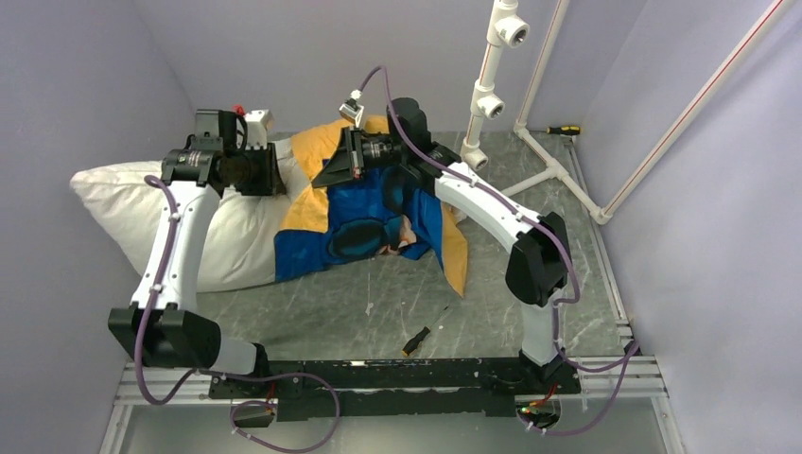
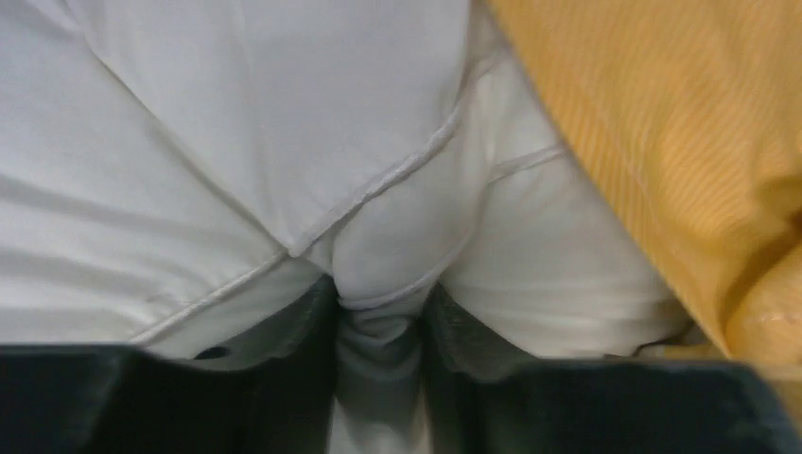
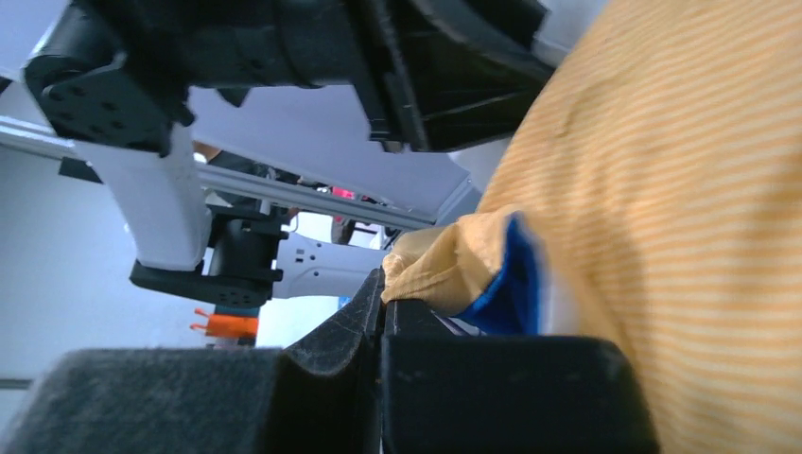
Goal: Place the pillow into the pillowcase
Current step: Stuff the pillow into the pillowcase.
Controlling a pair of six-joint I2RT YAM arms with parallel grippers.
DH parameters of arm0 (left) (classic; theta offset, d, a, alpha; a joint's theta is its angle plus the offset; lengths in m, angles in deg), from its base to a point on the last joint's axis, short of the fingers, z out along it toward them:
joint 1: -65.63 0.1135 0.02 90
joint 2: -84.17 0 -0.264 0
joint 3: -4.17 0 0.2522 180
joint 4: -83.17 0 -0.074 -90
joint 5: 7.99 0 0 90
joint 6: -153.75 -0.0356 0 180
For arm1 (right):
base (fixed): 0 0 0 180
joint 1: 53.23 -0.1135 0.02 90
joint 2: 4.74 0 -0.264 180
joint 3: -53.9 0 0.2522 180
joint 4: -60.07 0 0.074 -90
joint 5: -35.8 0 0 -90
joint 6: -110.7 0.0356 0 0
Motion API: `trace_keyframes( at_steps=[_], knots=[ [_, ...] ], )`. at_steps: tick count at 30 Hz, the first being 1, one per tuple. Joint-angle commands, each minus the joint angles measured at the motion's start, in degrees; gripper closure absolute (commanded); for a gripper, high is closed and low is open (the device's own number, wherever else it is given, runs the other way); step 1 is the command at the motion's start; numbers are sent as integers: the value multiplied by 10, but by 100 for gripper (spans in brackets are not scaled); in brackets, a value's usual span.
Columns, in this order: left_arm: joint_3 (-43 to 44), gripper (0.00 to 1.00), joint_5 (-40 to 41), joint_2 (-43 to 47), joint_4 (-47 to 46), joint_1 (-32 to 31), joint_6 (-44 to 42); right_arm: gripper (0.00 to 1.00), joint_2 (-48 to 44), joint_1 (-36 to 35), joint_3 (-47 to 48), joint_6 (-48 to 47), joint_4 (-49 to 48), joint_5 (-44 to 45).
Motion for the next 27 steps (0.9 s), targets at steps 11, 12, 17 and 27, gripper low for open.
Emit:
trace_keyframes(
  at_steps=[11, 12, 17, 27],
  knots=[
    [-66, 100, -180, 79, -375, -81, 203, 100, 197, -16, 393, 350, -356, -54],
    [-66, 100, -177, 90, -384, -85, 209, 100, 216, -20, 423, 369, -371, -48],
    [-85, 100, -127, 124, -352, -95, 217, 100, 180, -37, 335, 310, -350, -57],
    [-177, 100, 44, 167, -301, -94, 263, 11, 73, 11, 332, -174, 235, 123]
  ],
)
